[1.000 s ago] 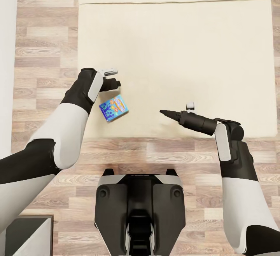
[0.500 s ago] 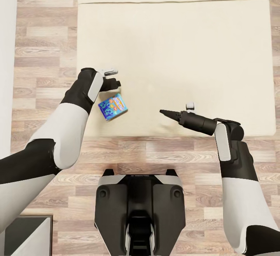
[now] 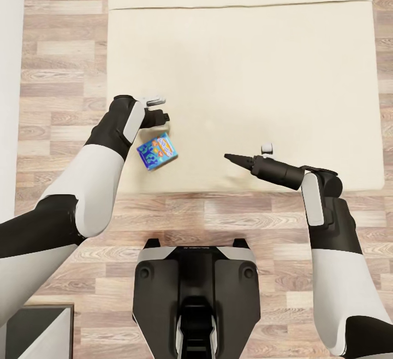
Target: Put all the toys in the child's room - the three board games (two on the bed and one on the table), the two jigsaw puzzles on the table, and the tennis ball on the table - inside the toy box on the table in the child's room.
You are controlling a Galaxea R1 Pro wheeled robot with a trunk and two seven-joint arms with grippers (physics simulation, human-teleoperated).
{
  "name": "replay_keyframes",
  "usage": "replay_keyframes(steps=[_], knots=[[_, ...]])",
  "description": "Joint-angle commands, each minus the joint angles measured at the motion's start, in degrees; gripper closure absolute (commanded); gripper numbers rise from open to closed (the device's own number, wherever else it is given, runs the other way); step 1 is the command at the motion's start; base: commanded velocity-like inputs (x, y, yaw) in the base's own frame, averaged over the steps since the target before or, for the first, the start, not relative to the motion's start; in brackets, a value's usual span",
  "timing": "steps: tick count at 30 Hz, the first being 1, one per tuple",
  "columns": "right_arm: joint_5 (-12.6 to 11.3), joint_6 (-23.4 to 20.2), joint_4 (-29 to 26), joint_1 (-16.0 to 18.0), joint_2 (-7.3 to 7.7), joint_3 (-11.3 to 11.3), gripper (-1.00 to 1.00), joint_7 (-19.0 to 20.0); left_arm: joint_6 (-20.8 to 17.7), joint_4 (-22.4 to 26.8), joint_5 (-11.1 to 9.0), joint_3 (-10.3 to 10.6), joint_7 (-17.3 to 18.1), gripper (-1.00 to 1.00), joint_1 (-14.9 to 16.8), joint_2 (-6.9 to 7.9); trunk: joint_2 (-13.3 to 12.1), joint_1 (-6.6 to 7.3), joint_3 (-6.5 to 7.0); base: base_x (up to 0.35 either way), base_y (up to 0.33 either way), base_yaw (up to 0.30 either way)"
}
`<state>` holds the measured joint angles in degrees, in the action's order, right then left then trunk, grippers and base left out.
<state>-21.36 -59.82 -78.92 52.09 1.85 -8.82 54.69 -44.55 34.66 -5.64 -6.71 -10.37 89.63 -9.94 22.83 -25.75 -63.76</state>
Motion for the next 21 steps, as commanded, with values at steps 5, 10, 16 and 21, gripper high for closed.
replay_keyframes(steps=[5,10,16,21], knots=[[0.2,-0.2,0.0,0.0,0.0,0.0,-1.0,0.3,-0.2,0.1,-0.6,-0.2,-0.4,-1.0,0.0,-0.06,0.1,-0.03,-0.04,-0.098,-0.073,-0.002],[0.2,-0.2,0.0,0.0,0.0,-0.1,-1.0,0.3,-0.2,0.1,-0.6,-0.2,-0.4,-1.0,0.0,-0.06,0.1,-0.03,-0.04,-0.126,-0.132,-0.001],[0.2,-0.2,0.0,0.0,0.0,0.0,-1.0,0.3,-0.2,0.0,-0.6,-0.2,-0.4,-1.0,0.0,-0.06,0.1,-0.03,-0.04,-0.037,-0.037,0.0],[0.3,-0.2,0.0,0.0,0.0,-0.1,-1.0,0.3,-0.2,0.0,-0.6,-0.2,-0.4,-1.0,0.0,-0.06,0.1,-0.03,-0.04,-0.127,-0.055,0.0]])
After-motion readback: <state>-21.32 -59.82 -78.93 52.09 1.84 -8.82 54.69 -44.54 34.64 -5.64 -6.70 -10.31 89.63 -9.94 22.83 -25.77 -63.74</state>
